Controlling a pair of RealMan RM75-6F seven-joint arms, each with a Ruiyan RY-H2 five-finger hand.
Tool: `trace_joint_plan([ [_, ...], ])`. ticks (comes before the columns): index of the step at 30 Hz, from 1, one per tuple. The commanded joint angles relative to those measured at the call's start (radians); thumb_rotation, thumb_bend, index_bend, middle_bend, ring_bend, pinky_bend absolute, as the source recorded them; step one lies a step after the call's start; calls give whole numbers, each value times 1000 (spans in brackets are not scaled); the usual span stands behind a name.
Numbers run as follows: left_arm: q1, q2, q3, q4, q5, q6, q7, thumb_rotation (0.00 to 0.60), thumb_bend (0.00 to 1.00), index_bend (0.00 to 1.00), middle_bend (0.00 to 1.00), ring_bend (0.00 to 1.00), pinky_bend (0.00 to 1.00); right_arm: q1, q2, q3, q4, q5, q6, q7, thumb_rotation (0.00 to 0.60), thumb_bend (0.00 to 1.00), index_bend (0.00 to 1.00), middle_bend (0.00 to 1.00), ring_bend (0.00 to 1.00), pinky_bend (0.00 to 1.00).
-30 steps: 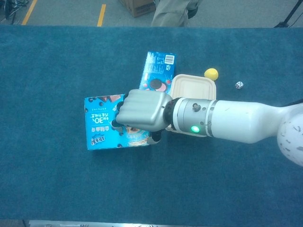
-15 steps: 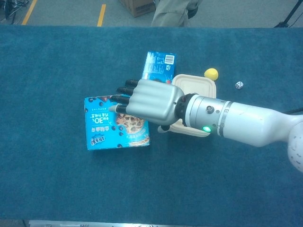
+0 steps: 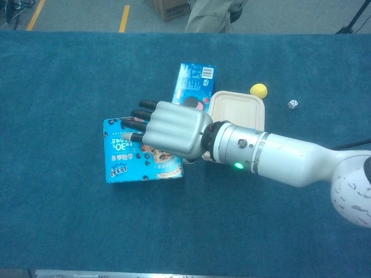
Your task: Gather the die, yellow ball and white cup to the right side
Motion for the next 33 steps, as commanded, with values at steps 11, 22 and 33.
trace_joint_plan([
  [11, 5, 11, 3, -5, 2, 6, -6, 503, 293, 340, 380, 329, 187, 1, -94, 55, 77, 38, -1, -86, 600, 0, 0, 6, 0, 76],
  [22, 7, 25, 0, -18, 3, 14, 2, 505, 293, 338, 380, 329, 187, 38, -213, 164, 186, 84, 22, -143, 600, 0, 0, 8, 0, 76],
  [33, 4, 35, 3, -36, 12, 12, 11, 505, 293, 336, 380, 329, 187, 14, -107, 108, 21, 119, 6, -151, 600, 0, 0, 33, 0, 76],
])
